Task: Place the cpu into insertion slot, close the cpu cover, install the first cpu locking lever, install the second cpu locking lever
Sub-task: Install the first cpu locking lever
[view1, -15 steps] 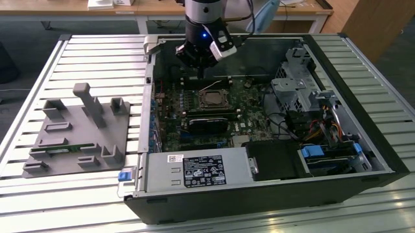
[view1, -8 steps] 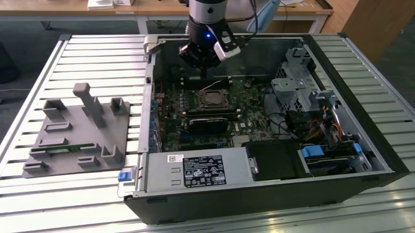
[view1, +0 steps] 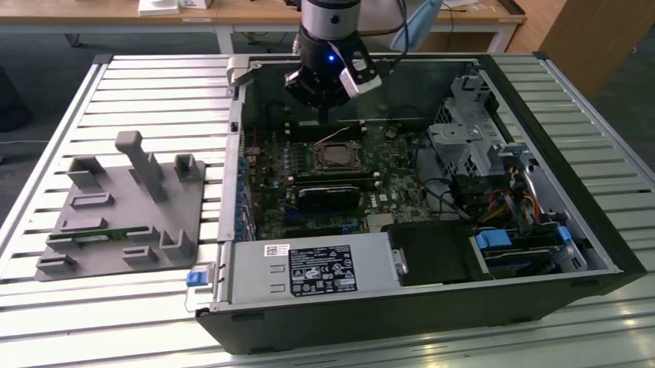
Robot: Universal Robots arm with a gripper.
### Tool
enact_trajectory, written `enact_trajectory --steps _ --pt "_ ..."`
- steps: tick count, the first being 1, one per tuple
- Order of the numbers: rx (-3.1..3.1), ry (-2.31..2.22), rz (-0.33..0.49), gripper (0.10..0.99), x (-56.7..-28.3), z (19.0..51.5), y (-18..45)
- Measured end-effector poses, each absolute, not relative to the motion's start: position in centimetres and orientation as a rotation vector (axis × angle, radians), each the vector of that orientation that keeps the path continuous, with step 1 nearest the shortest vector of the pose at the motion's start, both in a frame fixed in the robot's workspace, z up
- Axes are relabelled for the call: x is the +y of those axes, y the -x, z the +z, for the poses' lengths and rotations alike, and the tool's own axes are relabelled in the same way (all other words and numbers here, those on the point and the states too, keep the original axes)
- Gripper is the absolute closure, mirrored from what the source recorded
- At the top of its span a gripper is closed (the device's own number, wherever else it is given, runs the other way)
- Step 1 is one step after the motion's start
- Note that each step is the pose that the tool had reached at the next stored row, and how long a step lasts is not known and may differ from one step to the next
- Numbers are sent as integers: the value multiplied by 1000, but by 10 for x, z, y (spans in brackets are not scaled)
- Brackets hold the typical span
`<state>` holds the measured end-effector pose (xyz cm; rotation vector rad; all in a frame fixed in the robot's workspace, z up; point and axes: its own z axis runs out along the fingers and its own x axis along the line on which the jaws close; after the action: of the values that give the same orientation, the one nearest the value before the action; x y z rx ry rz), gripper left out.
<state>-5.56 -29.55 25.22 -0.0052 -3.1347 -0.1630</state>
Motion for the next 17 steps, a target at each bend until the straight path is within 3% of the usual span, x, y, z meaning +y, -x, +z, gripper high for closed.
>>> enact_trajectory --steps 17 --pt "-3134 3 -187 969 -296 234 39"
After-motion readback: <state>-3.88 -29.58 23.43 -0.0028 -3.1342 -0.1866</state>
